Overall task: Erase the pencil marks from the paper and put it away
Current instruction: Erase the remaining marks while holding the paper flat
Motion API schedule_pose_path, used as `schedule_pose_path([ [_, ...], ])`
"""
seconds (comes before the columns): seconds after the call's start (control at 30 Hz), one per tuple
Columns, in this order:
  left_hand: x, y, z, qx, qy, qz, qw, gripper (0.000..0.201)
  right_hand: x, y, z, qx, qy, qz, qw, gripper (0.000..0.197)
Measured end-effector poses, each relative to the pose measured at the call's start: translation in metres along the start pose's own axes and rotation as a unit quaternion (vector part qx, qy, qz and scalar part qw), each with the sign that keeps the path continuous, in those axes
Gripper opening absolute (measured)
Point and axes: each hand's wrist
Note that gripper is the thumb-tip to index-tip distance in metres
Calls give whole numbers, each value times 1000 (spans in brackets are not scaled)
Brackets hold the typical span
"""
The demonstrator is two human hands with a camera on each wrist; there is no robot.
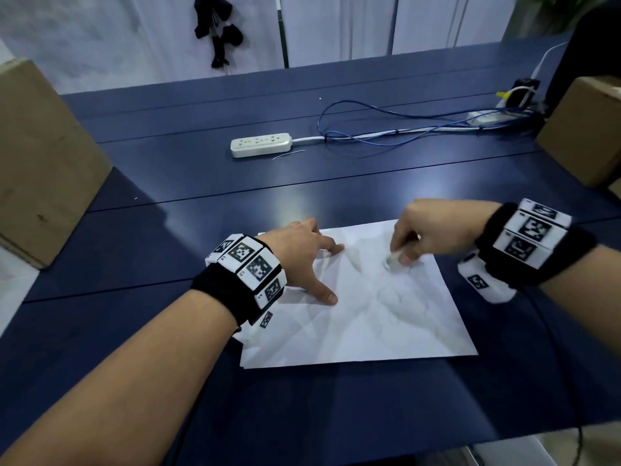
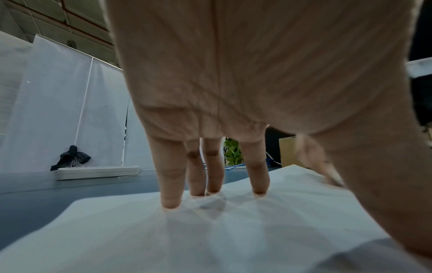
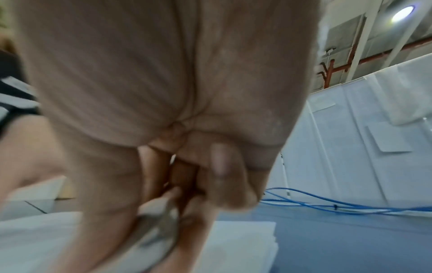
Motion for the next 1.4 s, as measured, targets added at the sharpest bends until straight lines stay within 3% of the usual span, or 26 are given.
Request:
schedule_pose_path([
  [0.1, -2, -1, -1, 1, -4, 0, 1000, 98, 20, -5, -12, -17, 48, -80, 995, 31],
  [0.17, -2, -1, -1, 1, -2, 0, 1000, 98, 17, -4, -15, -17, 41, -80, 996, 28],
  [0.27, -2, -1, -1, 1, 4, 1, 1000, 96, -3, 0, -7, -6, -16, 32, 999, 14],
  [0.33, -2, -1, 0, -1, 3, 0, 1000, 95, -9, 0, -2, 7, -28, 86, 996, 17],
  [0.47, -2, -1, -1, 0, 1, 1, 1000, 97, 17, -7, -11, -15, 19, -53, 998, 28],
  [0.53, -2, -2, -1, 0, 1, 1, 1000, 98, 26, -10, -13, -14, 38, -83, 996, 31],
  [0.6, -2, -2, -1, -1, 1, 0, 1000, 97, 23, -8, -15, 1, 30, -55, 998, 30],
  [0.73, -2, -1, 0, -4, 7, -5, 1000, 95, 3, -2, -2, 5, -15, 80, 997, 20],
  [0.93, -3, 0, -1, -2, 8, -8, 1000, 96, 26, -7, -10, -15, 51, -79, 995, 30],
  [1.0, -4, 0, -1, -2, 9, -8, 1000, 95, 21, -4, -12, -13, 37, -76, 996, 27],
  [1.17, -2, -1, -1, 2, 11, -4, 1000, 95, -2, 3, -4, 12, -25, 49, 998, 15],
  [1.3, -3, -1, -2, 5, 11, -6, 1000, 96, 21, -5, -15, -2, 25, -75, 997, 25],
  [1.4, -3, -1, -1, 3, 9, -6, 1000, 95, 24, -6, -20, -19, 18, -75, 997, 25],
])
Point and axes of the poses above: each hand's wrist, its own x-axis towards the middle knuckle, its own y-axis out of the palm, z = x × y, and after that the axes turned 7 degrees about -z, right-handed
